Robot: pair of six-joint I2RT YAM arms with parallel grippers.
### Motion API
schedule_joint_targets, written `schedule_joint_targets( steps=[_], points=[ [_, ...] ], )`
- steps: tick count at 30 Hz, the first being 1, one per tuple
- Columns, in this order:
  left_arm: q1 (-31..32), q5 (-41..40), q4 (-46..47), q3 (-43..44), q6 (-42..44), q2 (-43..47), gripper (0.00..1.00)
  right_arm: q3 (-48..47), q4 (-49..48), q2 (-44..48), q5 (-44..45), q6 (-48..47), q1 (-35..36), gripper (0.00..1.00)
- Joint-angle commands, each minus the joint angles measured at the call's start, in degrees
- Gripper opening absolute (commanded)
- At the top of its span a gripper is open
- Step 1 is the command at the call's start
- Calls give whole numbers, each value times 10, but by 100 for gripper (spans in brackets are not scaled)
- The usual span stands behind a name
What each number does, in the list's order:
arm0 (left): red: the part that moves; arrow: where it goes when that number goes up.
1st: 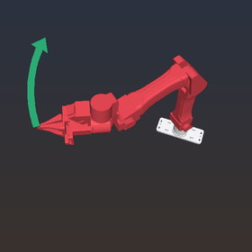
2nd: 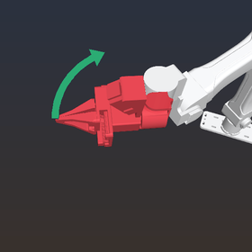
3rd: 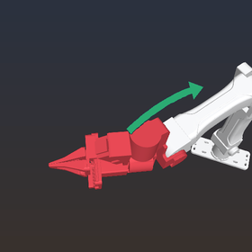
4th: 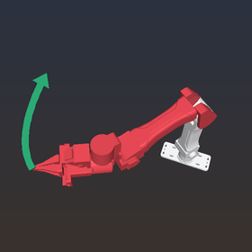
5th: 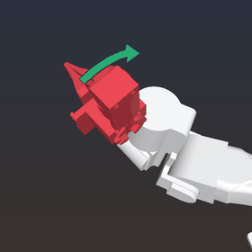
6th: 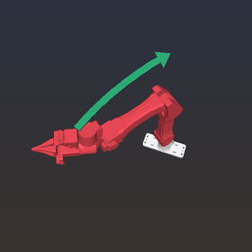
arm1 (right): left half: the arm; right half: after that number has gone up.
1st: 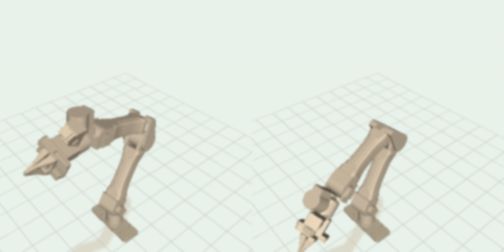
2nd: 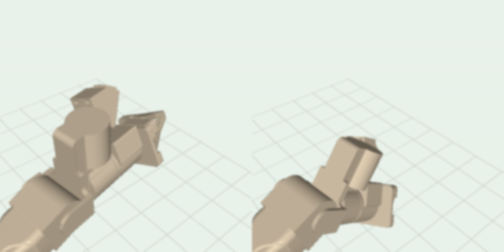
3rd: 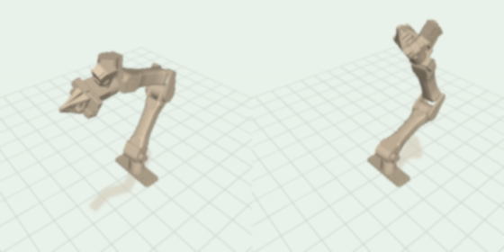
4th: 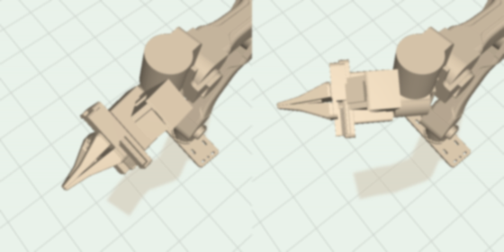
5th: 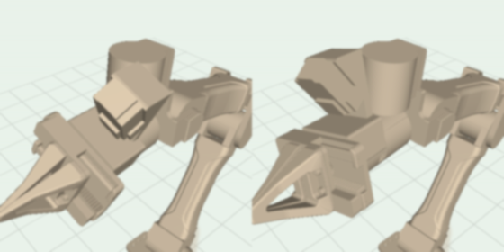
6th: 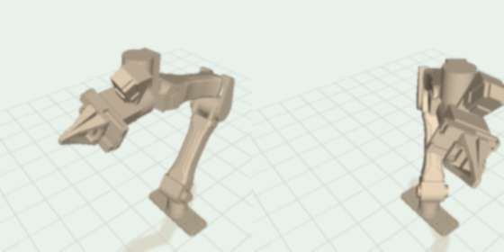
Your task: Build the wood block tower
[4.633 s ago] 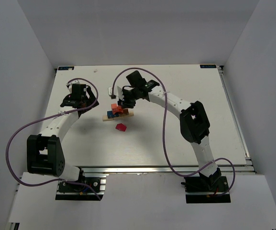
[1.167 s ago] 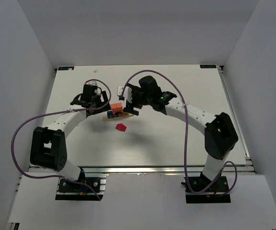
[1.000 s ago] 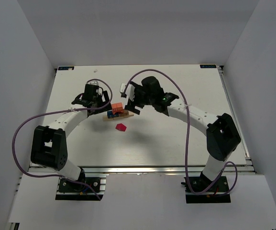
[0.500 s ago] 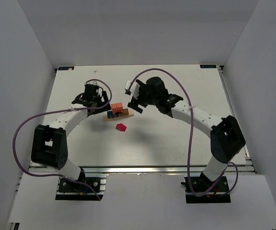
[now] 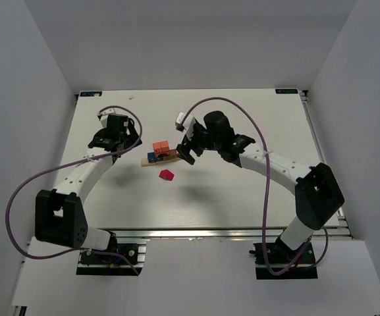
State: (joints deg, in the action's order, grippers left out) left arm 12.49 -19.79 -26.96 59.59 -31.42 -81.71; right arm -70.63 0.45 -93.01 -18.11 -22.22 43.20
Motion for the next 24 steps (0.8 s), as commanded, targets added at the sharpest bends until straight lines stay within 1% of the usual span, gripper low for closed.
schedule_joint_targets(
  steps=[1,2,5,8,9,13,16,19,24],
  points=[
    [-26,-43,6,-14,-43,57,98,2,17,-22,13,54,26,89],
    [-29,-40,10,-40,-50,92,98,11,11,-26,25,49,46,89],
    [-34,-37,14,-57,-52,118,98,9,2,-57,54,43,78,90],
    [-34,-41,25,-74,-56,130,98,-26,6,-103,79,62,90,89],
    [-34,-41,32,-82,-56,134,98,-54,29,-130,92,64,94,89],
    [-34,-38,28,-81,-54,132,98,-76,33,-175,128,67,104,88],
    [-34,-37,31,-84,-53,132,98,-78,16,-194,141,75,106,88],
    [-33,-35,31,-84,-52,132,98,-83,2,-212,147,78,106,84],
    [-34,-32,32,-86,-51,133,98,-102,11,-234,131,85,107,82]
  ],
)
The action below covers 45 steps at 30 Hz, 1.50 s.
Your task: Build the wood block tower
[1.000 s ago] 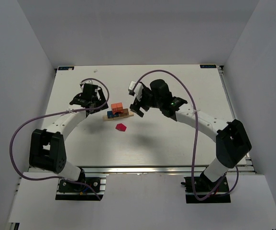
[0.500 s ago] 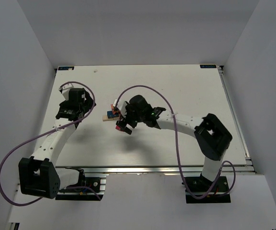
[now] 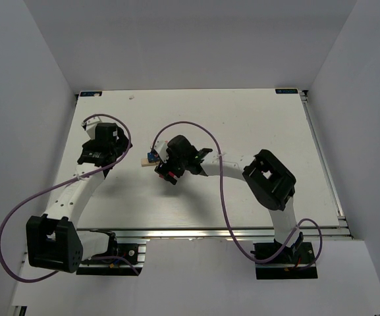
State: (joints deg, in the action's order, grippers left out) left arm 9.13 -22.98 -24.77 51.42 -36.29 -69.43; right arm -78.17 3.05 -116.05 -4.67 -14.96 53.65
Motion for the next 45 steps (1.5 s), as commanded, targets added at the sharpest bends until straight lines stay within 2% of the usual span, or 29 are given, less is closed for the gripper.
schedule_joint_targets(
  steps=[1,16,19,22,28,36,38,45],
  points=[
    [1,0,10,-4,-3,10,98,-24,-18,-2,-3,14,3,82],
    [1,-4,13,-7,2,17,98,-32,-36,-23,-12,16,11,72],
    [0,-5,14,-6,3,14,98,-35,-35,-27,-29,15,11,61],
    [1,-3,13,-5,2,14,98,-32,-35,-22,-32,15,13,45],
    [0,13,17,-9,3,18,98,-20,-35,12,-53,6,16,33],
    [0,26,24,-13,3,30,98,-19,7,114,-61,-92,16,30],
    [0,32,27,-16,3,34,98,-40,31,122,-69,-134,16,33],
    [0,27,25,-15,5,34,98,-147,128,93,-100,-243,-1,32]
  ],
)
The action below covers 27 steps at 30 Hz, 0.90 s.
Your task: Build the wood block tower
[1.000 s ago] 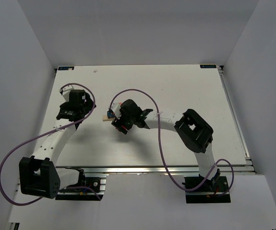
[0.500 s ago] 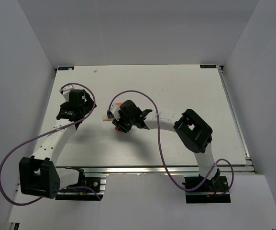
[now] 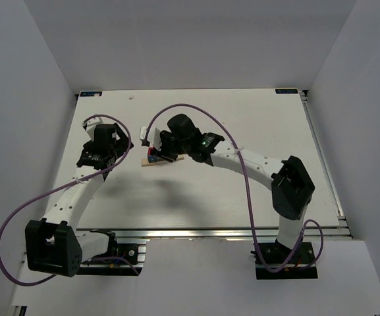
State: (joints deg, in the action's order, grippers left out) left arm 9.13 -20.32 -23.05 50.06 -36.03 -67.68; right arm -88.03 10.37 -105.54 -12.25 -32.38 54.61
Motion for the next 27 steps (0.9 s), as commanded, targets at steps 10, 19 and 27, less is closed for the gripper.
schedule_joint_targets(
  steps=[10,19,27],
  points=[
    [0,-21,5,3,5,14,98,-186,151,-90,-60,-157,-53,34],
    [0,-25,12,5,13,-4,98,-246,186,-147,-91,-192,-73,38],
    [0,-24,13,8,14,-19,98,-286,199,-180,-105,-179,-76,40]
  ],
)
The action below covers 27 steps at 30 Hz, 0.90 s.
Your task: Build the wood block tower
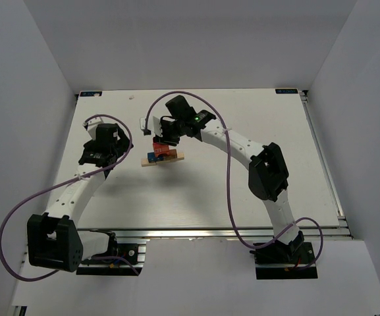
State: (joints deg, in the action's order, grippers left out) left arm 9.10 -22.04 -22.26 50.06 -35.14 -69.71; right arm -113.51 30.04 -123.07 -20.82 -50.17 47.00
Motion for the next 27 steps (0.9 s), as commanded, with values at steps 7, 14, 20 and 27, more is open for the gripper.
schedule_joint_targets(
  steps=[7,14,20,27],
  points=[
    [0,-8,6,9,7,0,98,-39,4,-15,-19,-3,0,41],
    [-1,-4,9,8,9,-2,98,-34,6,-15,-19,-9,0,46],
    [0,-5,8,7,9,1,98,-36,5,-20,-17,-9,0,47],
    [0,-2,11,6,9,2,98,-34,-4,-14,-18,-6,0,50]
  ],
)
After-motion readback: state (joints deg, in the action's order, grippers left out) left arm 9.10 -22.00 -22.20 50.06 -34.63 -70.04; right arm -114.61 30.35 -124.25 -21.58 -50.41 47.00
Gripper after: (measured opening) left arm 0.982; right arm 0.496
